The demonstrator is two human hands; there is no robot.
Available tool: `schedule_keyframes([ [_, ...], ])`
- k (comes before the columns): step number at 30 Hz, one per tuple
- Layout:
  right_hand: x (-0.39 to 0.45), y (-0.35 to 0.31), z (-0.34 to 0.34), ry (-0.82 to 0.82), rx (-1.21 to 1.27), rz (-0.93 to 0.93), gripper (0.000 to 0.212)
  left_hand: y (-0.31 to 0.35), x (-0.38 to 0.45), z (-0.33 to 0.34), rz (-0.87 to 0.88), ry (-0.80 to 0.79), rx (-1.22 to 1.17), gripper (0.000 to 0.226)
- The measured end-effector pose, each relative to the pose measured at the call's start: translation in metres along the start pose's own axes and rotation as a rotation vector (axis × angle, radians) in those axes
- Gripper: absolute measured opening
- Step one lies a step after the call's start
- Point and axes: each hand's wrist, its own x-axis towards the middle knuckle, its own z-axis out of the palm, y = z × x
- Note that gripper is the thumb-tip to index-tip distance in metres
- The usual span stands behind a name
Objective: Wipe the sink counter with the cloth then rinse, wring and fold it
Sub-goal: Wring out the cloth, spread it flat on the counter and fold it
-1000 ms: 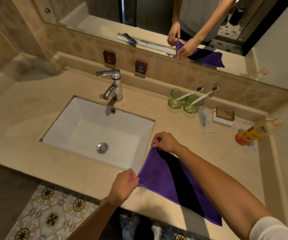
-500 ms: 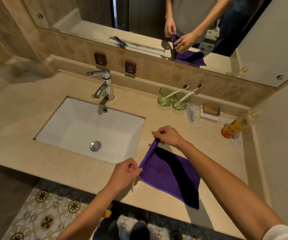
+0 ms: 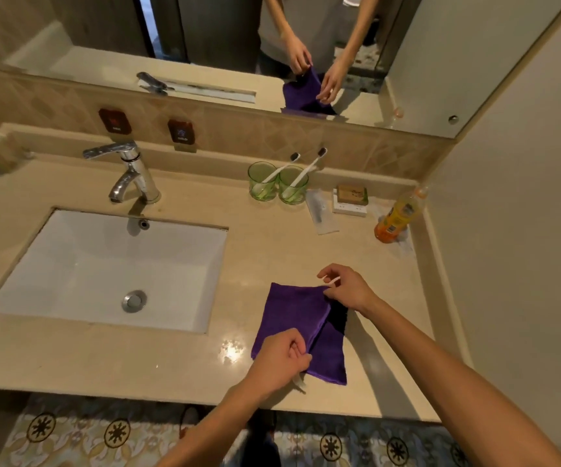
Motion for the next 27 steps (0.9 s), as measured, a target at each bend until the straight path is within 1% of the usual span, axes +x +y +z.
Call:
schedule_keyframes([
  [4, -0.002, 0.028, -0.001, 0.066, 0.003, 0.024, 0.034, -0.001, 0.008, 0.032, -0.009, -0.021, 0.005, 0.023],
  [7, 0.0, 0.043, 0.005, 0.102, -0.001, 0.047, 0.032, 0.001, 0.014, 0.053, -0.01, 0.019, 0.097, 0.02],
  [12, 0.002, 0.055, 0.013, 0.143, 0.029, 0.068, 0.032, -0.001, 0.025, 0.081, 0.008, -0.011, 0.257, 0.035],
  [20, -0.003, 0.074, 0.023, 0.211, 0.006, 0.091, 0.023, -0.013, 0.034, 0.095, -0.014, -0.051, 0.326, 0.038],
  [25, -0.005, 0.075, 0.025, 0.266, -0.016, 0.088, 0.024, -0.009, 0.036, 0.103, 0.004, -0.054, 0.342, 0.036],
  [26, -0.005, 0.076, 0.025, 0.272, -0.021, 0.088, 0.024, -0.008, 0.036, 0.105, 0.014, -0.057, 0.345, 0.032],
  [27, -0.005, 0.076, 0.026, 0.276, -0.024, 0.086, 0.023, -0.009, 0.036, 0.105, 0.016, -0.062, 0.353, 0.022],
])
